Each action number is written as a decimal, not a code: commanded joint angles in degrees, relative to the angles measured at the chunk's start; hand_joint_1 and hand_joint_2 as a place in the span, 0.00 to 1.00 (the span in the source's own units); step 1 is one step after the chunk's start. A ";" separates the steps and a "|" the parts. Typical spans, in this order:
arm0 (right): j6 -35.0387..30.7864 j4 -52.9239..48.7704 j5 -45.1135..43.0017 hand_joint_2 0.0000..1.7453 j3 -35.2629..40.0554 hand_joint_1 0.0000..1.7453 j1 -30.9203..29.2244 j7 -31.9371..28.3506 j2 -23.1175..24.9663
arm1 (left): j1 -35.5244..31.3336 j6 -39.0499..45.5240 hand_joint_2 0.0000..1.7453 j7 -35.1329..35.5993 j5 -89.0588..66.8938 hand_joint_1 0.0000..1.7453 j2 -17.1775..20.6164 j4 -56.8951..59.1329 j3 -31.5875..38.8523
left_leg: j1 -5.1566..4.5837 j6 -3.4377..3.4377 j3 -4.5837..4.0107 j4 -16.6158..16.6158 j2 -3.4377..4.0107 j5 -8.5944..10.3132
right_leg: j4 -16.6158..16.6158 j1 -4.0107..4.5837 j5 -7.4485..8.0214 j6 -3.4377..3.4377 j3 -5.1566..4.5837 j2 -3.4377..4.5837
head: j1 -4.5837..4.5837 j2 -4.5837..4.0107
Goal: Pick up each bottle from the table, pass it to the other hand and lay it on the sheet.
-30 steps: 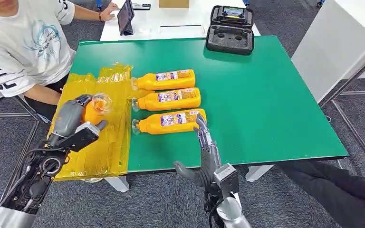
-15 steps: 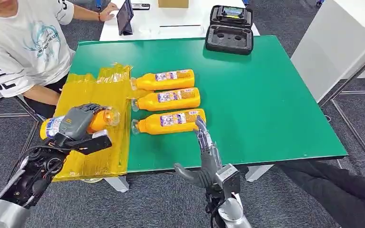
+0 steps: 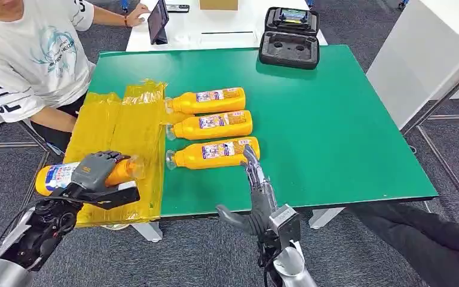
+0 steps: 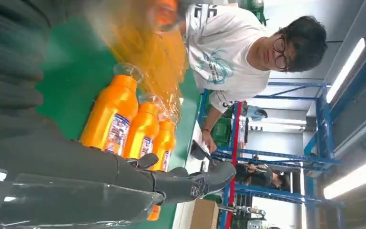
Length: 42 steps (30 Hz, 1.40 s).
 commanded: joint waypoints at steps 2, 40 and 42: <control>0.73 3.85 0.38 1.00 -0.75 0.00 -3.78 0.06 -0.30 | -0.99 -0.26 1.00 1.71 -4.14 1.00 -3.15 14.34 0.23 | -0.03 -0.02 0.32 -0.12 0.05 -0.06 | -0.09 -0.02 -0.06 0.00 0.30 -0.02 | -0.02 0.00; 0.53 10.07 -0.84 1.00 2.23 0.00 -9.01 0.06 -0.84 | -6.21 -20.82 0.00 -11.30 7.01 0.00 -5.22 25.95 4.09 | -0.05 -0.17 1.18 -0.21 0.00 0.09 | -0.12 -0.02 0.04 -0.18 1.18 -0.04 | -0.04 0.00; 0.52 10.69 -0.87 1.00 2.57 0.00 -9.32 0.06 -0.75 | -7.56 -22.78 0.00 -12.29 7.63 0.00 -4.52 27.24 3.11 | -0.02 -0.19 1.14 -0.20 -0.04 0.11 | -0.12 0.00 0.03 -0.16 1.16 -0.07 | -0.02 0.00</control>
